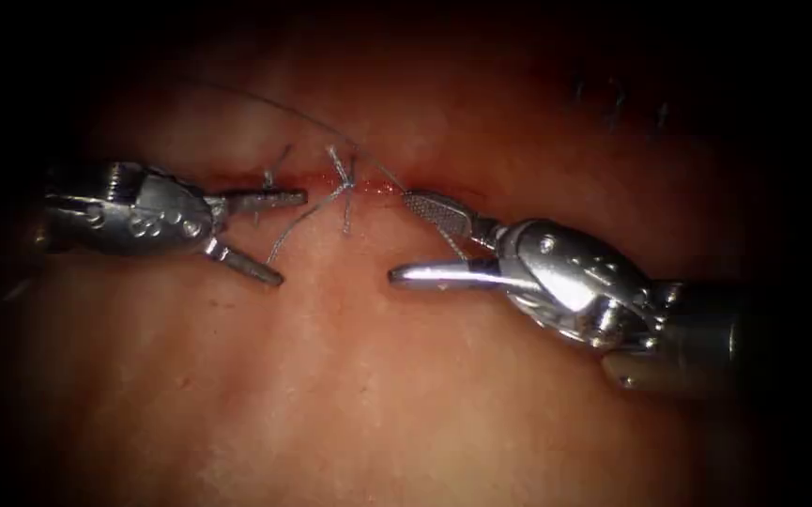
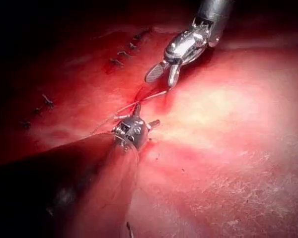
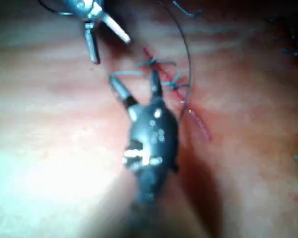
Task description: Wound Closure
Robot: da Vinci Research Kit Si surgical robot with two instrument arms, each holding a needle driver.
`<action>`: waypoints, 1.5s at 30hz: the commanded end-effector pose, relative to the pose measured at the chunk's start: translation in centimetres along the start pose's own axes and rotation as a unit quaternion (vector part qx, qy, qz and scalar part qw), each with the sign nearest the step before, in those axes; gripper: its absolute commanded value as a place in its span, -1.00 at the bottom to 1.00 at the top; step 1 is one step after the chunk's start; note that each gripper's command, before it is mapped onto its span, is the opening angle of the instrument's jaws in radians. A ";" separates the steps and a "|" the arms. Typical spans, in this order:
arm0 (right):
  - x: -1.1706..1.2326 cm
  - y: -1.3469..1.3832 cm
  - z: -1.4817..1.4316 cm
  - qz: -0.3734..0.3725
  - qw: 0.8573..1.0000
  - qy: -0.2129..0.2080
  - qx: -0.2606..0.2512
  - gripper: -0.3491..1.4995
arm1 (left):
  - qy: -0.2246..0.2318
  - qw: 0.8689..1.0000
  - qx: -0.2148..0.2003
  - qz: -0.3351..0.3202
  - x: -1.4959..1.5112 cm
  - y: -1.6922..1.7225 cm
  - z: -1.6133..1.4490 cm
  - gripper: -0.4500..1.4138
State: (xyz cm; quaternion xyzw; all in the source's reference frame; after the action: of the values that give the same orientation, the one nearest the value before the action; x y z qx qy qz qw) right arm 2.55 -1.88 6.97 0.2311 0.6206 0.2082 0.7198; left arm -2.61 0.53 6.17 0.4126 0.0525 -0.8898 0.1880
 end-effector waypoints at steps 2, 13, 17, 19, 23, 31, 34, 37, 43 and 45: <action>-0.02 0.04 0.09 -0.001 1.000 0.003 0.001 0.85 | -0.015 0.999 -0.012 0.031 -0.08 -0.02 0.08 -0.11; -0.01 0.05 0.10 -0.004 1.000 0.004 0.000 0.85 | -0.059 0.996 -0.036 0.060 -0.38 0.07 0.19 -0.11; -0.02 0.05 0.10 -0.004 1.000 0.006 0.000 0.85 | -0.062 0.996 -0.035 0.061 -0.45 0.04 0.17 -0.08; -0.02 0.06 0.10 -0.004 1.000 0.007 -0.001 0.85 | -0.065 0.995 -0.033 0.063 -0.51 0.03 0.14 -0.08; -0.03 0.06 0.10 -0.004 1.000 0.007 -0.001 0.85 | -0.066 0.995 -0.033 0.065 -0.58 0.03 0.13 -0.06; -0.03 0.07 0.11 -0.005 1.000 0.008 -0.001 0.85 | -0.069 0.995 -0.033 0.069 -0.65 0.06 0.33 0.26; -0.05 0.08 0.11 -0.005 1.000 0.008 -0.001 0.83 | -0.056 0.996 -0.020 0.065 -0.59 0.03 0.40 0.37; -0.07 0.08 0.12 -0.006 1.000 0.008 -0.002 0.83 | -0.055 0.996 -0.013 0.062 -0.56 -0.01 0.45 0.28; -0.07 0.08 0.13 -0.006 1.000 0.008 -0.002 0.83 | -0.051 0.997 -0.004 0.062 -0.58 -0.03 0.50 0.07; -0.07 0.08 0.14 -0.006 1.000 0.010 -0.002 0.83 | -0.050 0.997 -0.004 0.063 -0.61 -0.02 0.52 0.03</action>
State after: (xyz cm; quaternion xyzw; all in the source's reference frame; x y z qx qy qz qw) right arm 2.60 -1.88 7.05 0.2238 0.6275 0.2077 0.7162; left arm -2.58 0.55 6.94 0.3698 0.0220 -0.8953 0.2473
